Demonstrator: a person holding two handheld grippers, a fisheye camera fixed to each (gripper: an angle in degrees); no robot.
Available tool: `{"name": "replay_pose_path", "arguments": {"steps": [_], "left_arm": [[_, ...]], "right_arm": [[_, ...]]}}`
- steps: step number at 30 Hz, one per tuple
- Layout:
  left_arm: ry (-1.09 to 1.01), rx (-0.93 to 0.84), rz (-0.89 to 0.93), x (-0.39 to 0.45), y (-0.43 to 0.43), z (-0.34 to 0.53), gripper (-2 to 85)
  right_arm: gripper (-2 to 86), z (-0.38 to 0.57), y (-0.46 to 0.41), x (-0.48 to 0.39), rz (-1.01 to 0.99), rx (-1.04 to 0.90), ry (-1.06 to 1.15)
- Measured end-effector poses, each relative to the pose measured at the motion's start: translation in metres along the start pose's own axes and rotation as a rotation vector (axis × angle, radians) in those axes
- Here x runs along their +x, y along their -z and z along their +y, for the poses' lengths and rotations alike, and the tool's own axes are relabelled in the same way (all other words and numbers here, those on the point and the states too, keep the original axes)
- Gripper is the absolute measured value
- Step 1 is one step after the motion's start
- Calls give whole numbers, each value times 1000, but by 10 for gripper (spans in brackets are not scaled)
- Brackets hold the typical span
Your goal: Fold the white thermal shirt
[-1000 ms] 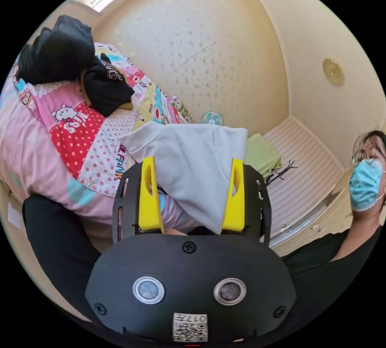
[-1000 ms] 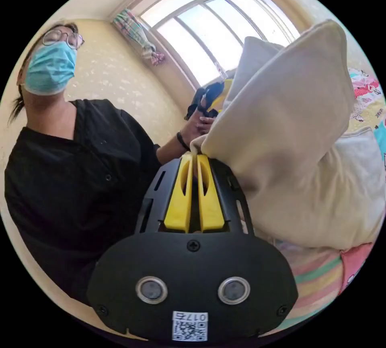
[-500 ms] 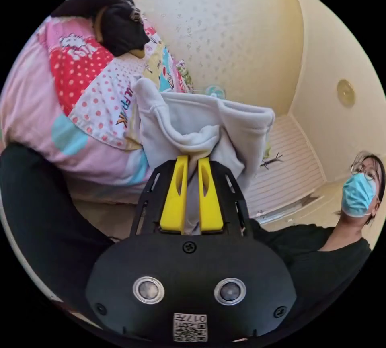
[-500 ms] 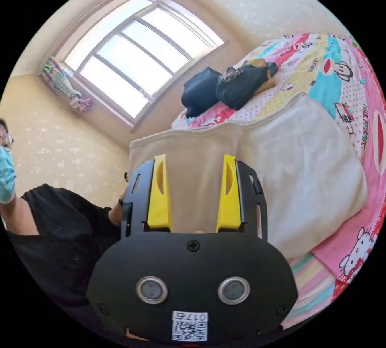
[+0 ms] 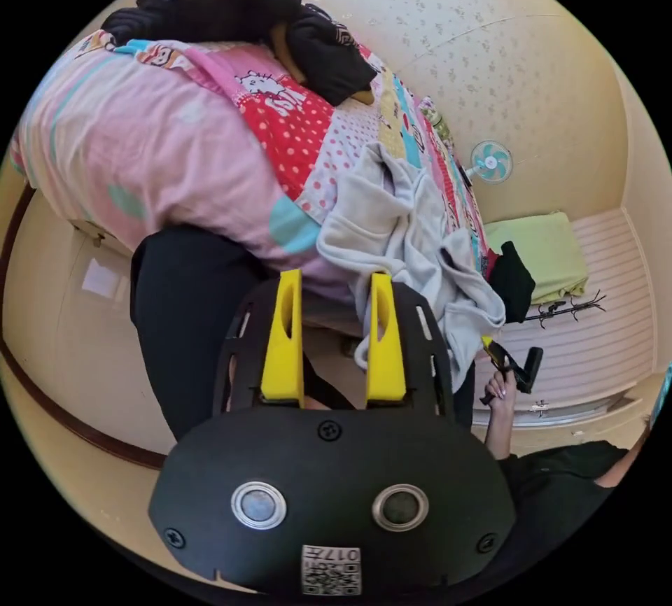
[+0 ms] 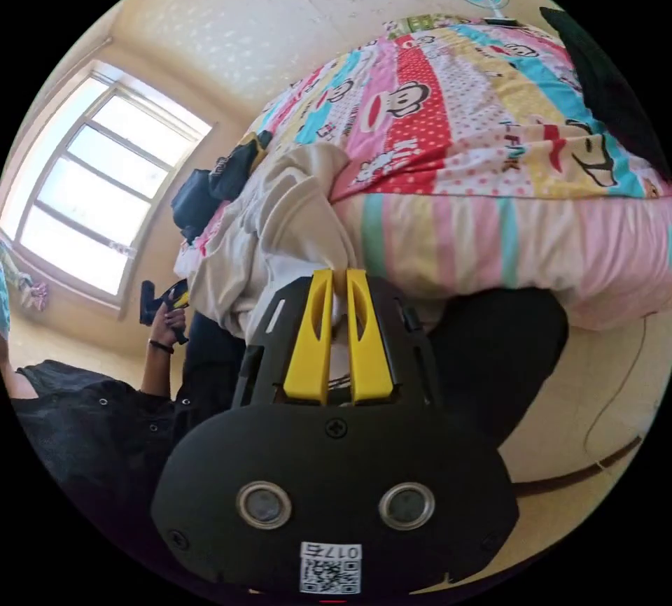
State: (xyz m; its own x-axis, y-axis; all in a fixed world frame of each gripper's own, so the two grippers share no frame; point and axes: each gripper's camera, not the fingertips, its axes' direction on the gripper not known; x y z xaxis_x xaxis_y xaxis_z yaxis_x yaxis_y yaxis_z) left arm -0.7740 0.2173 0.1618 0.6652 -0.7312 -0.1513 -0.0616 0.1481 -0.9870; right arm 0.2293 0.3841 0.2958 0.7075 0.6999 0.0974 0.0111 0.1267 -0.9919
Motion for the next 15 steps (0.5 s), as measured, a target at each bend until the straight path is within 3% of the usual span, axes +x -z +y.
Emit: {"name": "replay_pose_path", "arguments": {"steps": [3,8,11,15], "left_arm": [[23,-18,4,1,-25,0,146],[86,-52,118,-16,-39,15,83],[-24,-55,283,-17,-16,30,31],[-355,145,463,10,66,72,11]], "right_arm": [[50,21,33,-9,183,141,-8],[79,-23,16,-60,-2,180,211],[96,-78,-15,-113,-167,123,393],[112,-145,-36,-200,-257,80,686]]}}
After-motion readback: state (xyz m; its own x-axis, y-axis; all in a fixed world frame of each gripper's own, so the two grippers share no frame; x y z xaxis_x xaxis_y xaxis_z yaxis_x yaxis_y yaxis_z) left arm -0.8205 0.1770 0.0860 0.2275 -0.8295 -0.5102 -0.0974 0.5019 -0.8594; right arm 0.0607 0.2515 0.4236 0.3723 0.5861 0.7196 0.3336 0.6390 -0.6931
